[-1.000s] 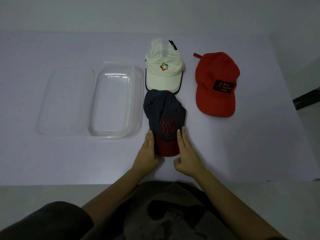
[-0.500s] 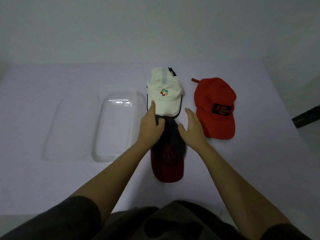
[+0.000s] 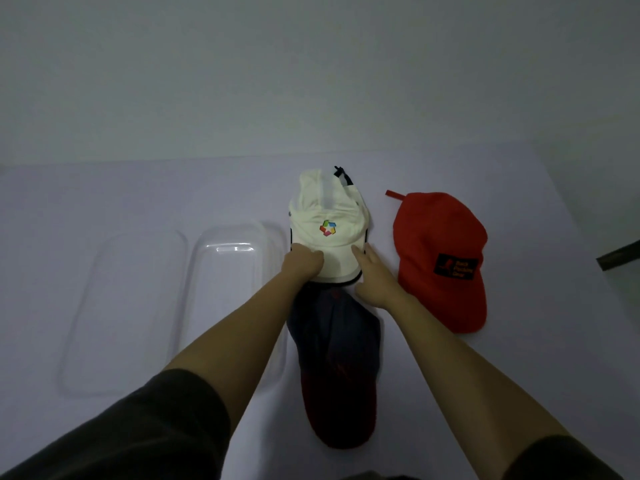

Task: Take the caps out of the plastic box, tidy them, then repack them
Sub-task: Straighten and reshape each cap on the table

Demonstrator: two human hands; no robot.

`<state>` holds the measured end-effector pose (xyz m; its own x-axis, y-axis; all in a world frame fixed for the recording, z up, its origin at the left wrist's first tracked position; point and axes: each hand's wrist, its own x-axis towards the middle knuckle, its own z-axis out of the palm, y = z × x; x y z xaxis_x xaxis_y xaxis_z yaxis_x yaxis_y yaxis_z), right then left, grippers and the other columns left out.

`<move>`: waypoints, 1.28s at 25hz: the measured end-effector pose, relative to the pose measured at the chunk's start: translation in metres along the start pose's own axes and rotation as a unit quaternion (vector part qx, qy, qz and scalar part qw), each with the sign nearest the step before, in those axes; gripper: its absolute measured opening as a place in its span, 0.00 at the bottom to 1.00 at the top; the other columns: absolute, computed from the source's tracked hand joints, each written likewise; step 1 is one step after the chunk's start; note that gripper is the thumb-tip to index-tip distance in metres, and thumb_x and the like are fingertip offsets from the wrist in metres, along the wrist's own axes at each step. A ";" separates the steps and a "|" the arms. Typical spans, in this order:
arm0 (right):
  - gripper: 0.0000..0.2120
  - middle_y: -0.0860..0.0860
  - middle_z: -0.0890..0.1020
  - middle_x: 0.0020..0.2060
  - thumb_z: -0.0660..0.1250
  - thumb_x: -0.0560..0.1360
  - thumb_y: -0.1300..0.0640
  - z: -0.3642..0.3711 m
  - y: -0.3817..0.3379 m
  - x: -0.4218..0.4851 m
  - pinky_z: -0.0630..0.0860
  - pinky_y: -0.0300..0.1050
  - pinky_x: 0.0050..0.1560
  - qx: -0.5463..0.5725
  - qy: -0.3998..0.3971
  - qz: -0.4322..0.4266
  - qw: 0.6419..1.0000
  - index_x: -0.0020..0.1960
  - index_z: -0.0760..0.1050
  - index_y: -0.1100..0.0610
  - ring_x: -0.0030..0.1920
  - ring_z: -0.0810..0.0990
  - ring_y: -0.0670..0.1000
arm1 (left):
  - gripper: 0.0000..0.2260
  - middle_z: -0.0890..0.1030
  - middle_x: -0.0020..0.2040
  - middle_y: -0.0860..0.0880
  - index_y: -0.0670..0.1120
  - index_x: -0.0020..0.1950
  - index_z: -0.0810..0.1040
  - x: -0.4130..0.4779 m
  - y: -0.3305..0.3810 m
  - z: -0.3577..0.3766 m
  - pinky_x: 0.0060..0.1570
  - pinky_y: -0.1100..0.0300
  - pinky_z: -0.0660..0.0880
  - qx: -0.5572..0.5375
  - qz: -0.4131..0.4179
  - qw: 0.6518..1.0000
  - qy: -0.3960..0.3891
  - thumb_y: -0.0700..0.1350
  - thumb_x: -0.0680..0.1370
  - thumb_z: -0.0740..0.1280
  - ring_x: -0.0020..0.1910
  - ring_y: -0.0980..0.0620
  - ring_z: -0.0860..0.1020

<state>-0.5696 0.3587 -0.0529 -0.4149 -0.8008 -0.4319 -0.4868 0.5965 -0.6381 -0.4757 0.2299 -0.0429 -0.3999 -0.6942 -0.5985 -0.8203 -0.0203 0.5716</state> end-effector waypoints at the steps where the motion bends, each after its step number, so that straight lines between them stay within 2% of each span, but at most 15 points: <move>1: 0.38 0.56 0.43 0.76 0.65 0.74 0.61 0.001 0.003 0.005 0.50 0.47 0.75 -0.007 -0.015 0.008 1.000 0.76 0.45 0.57 0.77 0.46 0.54 | 0.22 0.71 0.67 0.39 0.38 0.69 0.64 0.006 0.001 0.003 0.62 0.54 0.68 0.015 -0.016 1.000 -0.001 0.47 0.78 0.58 0.64 0.41 0.71; 4: 0.40 0.57 0.45 0.76 0.67 0.73 0.61 0.012 0.011 0.014 0.52 0.48 0.75 -0.006 -0.024 -0.001 1.000 0.76 0.46 0.57 0.76 0.48 0.55 | 0.23 0.71 0.67 0.40 0.40 0.68 0.66 0.021 0.002 0.006 0.67 0.49 0.66 -0.012 -0.067 0.998 -0.001 0.50 0.76 0.59 0.64 0.41 0.70; 8: 0.42 0.57 0.51 0.76 0.70 0.71 0.62 0.013 0.014 0.022 0.55 0.49 0.74 0.000 0.021 -0.012 1.000 0.76 0.48 0.57 0.76 0.52 0.55 | 0.40 0.65 0.70 0.40 0.41 0.73 0.55 0.029 0.005 -0.001 0.65 0.43 0.68 -0.163 -0.133 0.978 -0.002 0.56 0.66 0.65 0.67 0.39 0.67; 10: 0.43 0.57 0.52 0.76 0.69 0.71 0.62 0.008 0.012 0.023 0.58 0.47 0.72 -0.022 0.031 -0.003 0.999 0.76 0.47 0.58 0.75 0.55 0.55 | 0.36 0.66 0.67 0.39 0.41 0.72 0.55 0.031 0.006 -0.006 0.62 0.43 0.72 -0.248 -0.135 0.959 0.018 0.52 0.70 0.68 0.64 0.39 0.69; 12: 0.43 0.57 0.56 0.75 0.69 0.71 0.60 0.004 0.007 0.021 0.65 0.47 0.66 -0.041 0.043 -0.006 0.998 0.77 0.46 0.57 0.71 0.62 0.56 | 0.27 0.69 0.64 0.39 0.39 0.68 0.61 0.033 0.007 -0.011 0.59 0.46 0.74 -0.285 -0.104 0.952 0.029 0.45 0.73 0.66 0.61 0.41 0.72; 14: 0.42 0.58 0.63 0.70 0.69 0.72 0.57 0.002 0.003 0.018 0.71 0.50 0.59 -0.076 0.089 -0.011 0.993 0.76 0.46 0.58 0.65 0.69 0.58 | 0.19 0.73 0.60 0.38 0.37 0.63 0.66 0.032 0.013 -0.015 0.49 0.52 0.76 -0.304 -0.078 0.949 0.016 0.39 0.74 0.63 0.55 0.41 0.75; 16: 0.39 0.59 0.67 0.67 0.67 0.73 0.58 -0.001 -0.001 0.016 0.73 0.52 0.55 -0.120 0.151 -0.007 0.981 0.76 0.48 0.60 0.61 0.72 0.59 | 0.13 0.73 0.51 0.38 0.35 0.59 0.67 0.020 0.027 -0.021 0.35 0.57 0.71 -0.335 -0.070 0.940 -0.019 0.34 0.76 0.60 0.44 0.45 0.75; 18: 0.34 0.61 0.70 0.65 0.62 0.74 0.65 -0.007 -0.010 0.011 0.73 0.51 0.50 -0.156 0.197 0.008 0.968 0.75 0.49 0.62 0.57 0.75 0.59 | 0.10 0.72 0.46 0.40 0.35 0.56 0.68 0.006 0.038 -0.028 0.30 0.59 0.67 -0.346 -0.045 0.936 -0.036 0.32 0.75 0.57 0.38 0.48 0.71; 20: 0.31 0.62 0.68 0.67 0.57 0.75 0.69 -0.016 -0.023 0.006 0.75 0.50 0.49 -0.204 0.228 0.012 0.952 0.75 0.49 0.66 0.56 0.76 0.60 | 0.11 0.71 0.49 0.40 0.37 0.54 0.67 -0.006 0.044 -0.036 0.32 0.60 0.68 -0.279 0.026 0.960 -0.020 0.32 0.72 0.57 0.39 0.49 0.70; 22: 0.31 0.65 0.71 0.66 0.61 0.72 0.72 -0.024 -0.036 0.002 0.78 0.50 0.41 -0.232 0.280 -0.003 0.932 0.73 0.55 0.69 0.50 0.79 0.61 | 0.16 0.70 0.56 0.39 0.41 0.56 0.66 -0.025 0.047 -0.043 0.37 0.60 0.70 -0.133 0.138 0.981 0.001 0.34 0.70 0.60 0.45 0.47 0.72; 24: 0.31 0.64 0.80 0.55 0.72 0.62 0.72 -0.032 -0.047 -0.004 0.77 0.42 0.28 -0.279 0.290 -0.025 0.915 0.64 0.70 0.70 0.38 0.82 0.57 | 0.27 0.62 0.67 0.36 0.44 0.68 0.60 -0.044 0.050 -0.045 0.51 0.53 0.72 0.057 0.233 0.971 0.014 0.37 0.71 0.66 0.60 0.39 0.69; 26: 0.31 0.61 0.84 0.48 0.78 0.54 0.68 -0.036 -0.055 -0.013 0.75 0.38 0.24 -0.339 0.288 -0.028 0.895 0.57 0.77 0.68 0.34 0.82 0.53 | 0.40 0.45 0.75 0.33 0.41 0.75 0.45 -0.062 0.054 -0.045 0.66 0.47 0.63 0.234 0.277 0.932 0.024 0.40 0.73 0.68 0.70 0.33 0.60; 27: 0.32 0.60 0.84 0.47 0.79 0.53 0.67 -0.037 -0.057 -0.017 0.76 0.38 0.25 -0.351 0.286 -0.033 0.891 0.56 0.78 0.68 0.35 0.82 0.52 | 0.42 0.39 0.75 0.34 0.40 0.75 0.39 -0.067 0.054 -0.045 0.69 0.46 0.61 0.273 0.289 0.917 0.008 0.39 0.73 0.67 0.71 0.32 0.57; 30: 0.33 0.60 0.84 0.45 0.81 0.51 0.66 -0.039 -0.065 -0.028 0.74 0.38 0.21 -0.353 0.284 -0.042 0.891 0.55 0.79 0.68 0.31 0.81 0.52 | 0.47 0.30 0.74 0.40 0.43 0.74 0.30 -0.072 0.050 -0.044 0.72 0.43 0.57 0.288 0.276 0.916 -0.045 0.36 0.72 0.65 0.75 0.34 0.43; 32: 0.33 0.61 0.84 0.44 0.82 0.49 0.66 -0.043 -0.072 -0.033 0.73 0.38 0.20 -0.352 0.302 -0.059 0.884 0.54 0.79 0.69 0.29 0.80 0.52 | 0.45 0.33 0.75 0.39 0.43 0.74 0.30 -0.078 0.047 -0.037 0.71 0.44 0.59 0.285 0.272 0.919 0.027 0.35 0.73 0.65 0.75 0.35 0.44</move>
<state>-0.5537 0.3444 0.0348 -0.5607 -0.8111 0.1664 -0.8234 0.5673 -0.0090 -0.4675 0.2562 0.0513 -0.8064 -0.5240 -0.2741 -0.5914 0.7103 0.3817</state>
